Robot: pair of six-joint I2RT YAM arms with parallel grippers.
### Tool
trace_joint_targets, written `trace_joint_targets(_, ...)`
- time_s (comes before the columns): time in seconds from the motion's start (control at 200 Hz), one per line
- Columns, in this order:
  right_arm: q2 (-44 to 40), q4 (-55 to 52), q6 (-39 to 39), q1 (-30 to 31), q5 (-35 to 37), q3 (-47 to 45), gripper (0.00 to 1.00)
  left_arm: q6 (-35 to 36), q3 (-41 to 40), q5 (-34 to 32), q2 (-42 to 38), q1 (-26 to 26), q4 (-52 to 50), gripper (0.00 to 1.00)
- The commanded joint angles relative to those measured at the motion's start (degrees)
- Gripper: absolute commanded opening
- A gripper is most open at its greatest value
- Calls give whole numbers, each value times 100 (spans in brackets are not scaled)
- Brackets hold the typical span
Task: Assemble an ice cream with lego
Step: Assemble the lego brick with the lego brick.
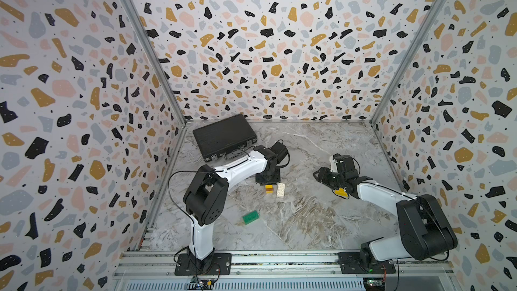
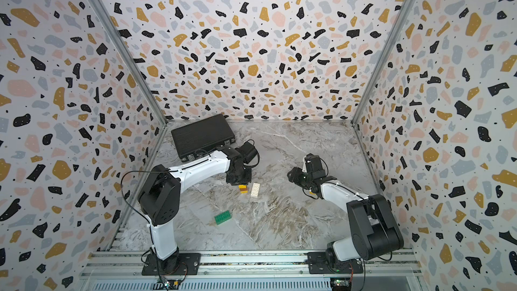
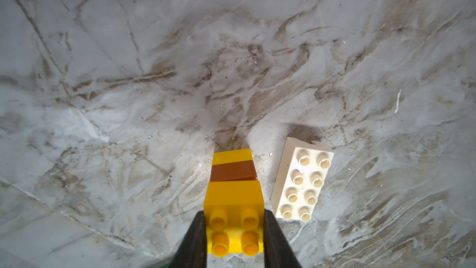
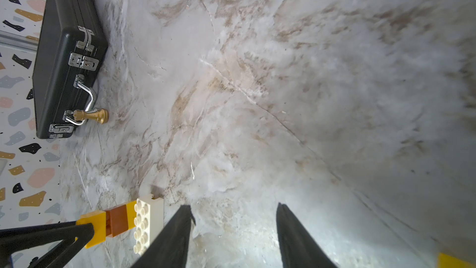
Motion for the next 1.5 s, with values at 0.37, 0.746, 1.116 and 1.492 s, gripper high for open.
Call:
trace_joint_targets(0.37, 60, -201, -95, 34, 88, 267, 56, -681, -50, 114, 418, -122, -627, 29)
trace_joint_targets(0.746, 93, -280, -157, 43, 70, 335, 58, -956, 425, -171, 900, -220, -935, 41)
trace_joint_targets(1.116, 108, -332, -178, 43, 78, 369, 63, -445, 674, -615, 428, -220, -1038, 83)
trace_joint_targets(1.492, 39, -220, -174, 43, 97, 285, 66, 1910, 622, -230, -1210, -212, -1333, 99)
